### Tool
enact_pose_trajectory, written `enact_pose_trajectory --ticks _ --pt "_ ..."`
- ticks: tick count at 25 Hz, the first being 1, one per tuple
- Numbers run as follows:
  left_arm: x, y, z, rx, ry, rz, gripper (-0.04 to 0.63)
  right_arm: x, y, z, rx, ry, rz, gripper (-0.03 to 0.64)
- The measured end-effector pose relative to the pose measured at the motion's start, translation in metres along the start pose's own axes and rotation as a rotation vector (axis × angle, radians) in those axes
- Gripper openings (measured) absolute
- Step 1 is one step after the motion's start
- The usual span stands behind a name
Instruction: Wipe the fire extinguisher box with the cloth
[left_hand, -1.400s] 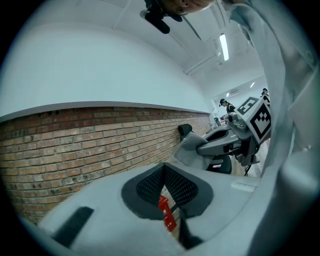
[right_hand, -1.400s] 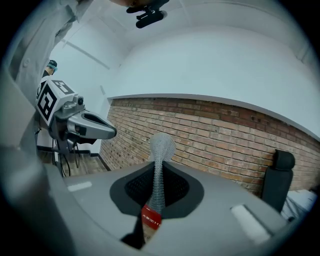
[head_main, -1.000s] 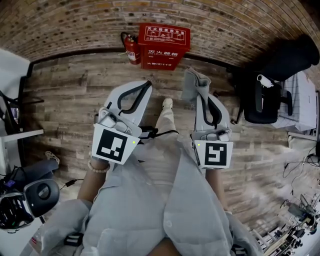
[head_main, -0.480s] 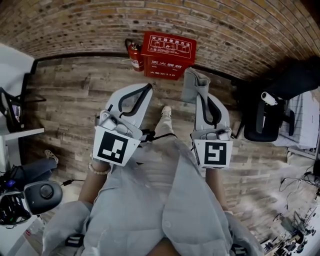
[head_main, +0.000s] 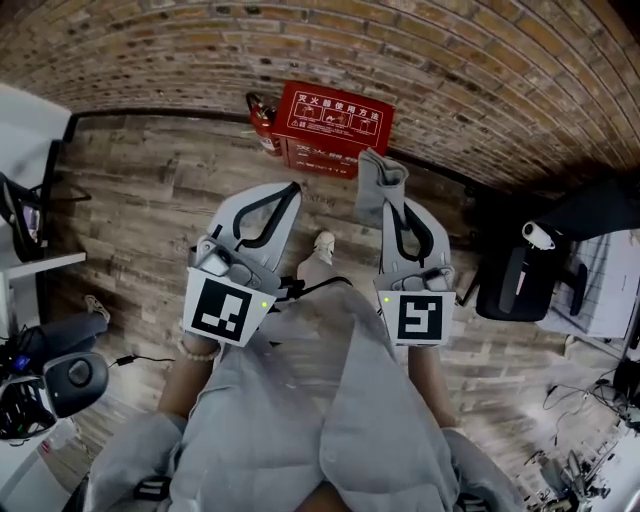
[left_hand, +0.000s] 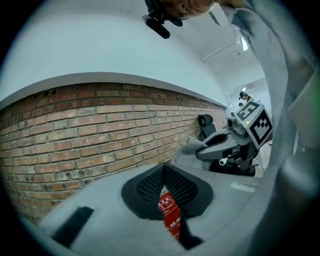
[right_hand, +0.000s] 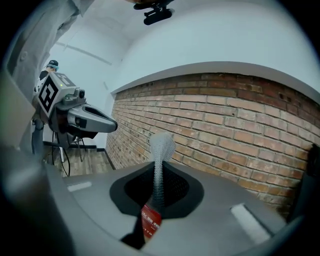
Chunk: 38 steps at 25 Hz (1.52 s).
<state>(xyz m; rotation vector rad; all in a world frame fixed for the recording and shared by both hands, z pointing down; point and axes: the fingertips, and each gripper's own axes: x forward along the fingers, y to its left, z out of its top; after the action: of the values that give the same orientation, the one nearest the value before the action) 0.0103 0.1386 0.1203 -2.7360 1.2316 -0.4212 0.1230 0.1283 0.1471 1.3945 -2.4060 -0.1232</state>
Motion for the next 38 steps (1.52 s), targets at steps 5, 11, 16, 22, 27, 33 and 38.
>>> enact_pose_trajectory --ticks 5,11,16,22,27,33,38 --pt "0.039 0.013 0.004 -0.023 0.015 0.044 -0.002 0.028 -0.032 -0.003 0.009 0.004 0.047 0.026" --pt "0.066 0.02 0.008 -0.025 0.04 0.083 -0.002 0.046 -0.06 -0.011 0.022 0.007 0.09 0.026" --pt "0.073 0.022 0.008 -0.026 0.071 0.1 -0.002 0.053 -0.066 -0.018 0.025 0.011 0.118 0.026" --pt "0.079 0.025 0.003 -0.029 0.091 0.102 -0.003 0.061 -0.067 -0.033 0.053 0.044 0.129 0.026" --pt "0.085 0.03 -0.006 -0.038 0.094 0.084 -0.003 0.069 -0.062 -0.045 0.051 0.073 0.131 0.026" --pt "0.093 0.042 -0.023 -0.063 0.092 0.07 -0.003 0.08 -0.053 -0.056 0.042 0.104 0.148 0.026" --pt "0.099 0.051 -0.043 -0.079 0.11 0.059 -0.003 0.091 -0.049 -0.067 0.075 0.13 0.131 0.026"
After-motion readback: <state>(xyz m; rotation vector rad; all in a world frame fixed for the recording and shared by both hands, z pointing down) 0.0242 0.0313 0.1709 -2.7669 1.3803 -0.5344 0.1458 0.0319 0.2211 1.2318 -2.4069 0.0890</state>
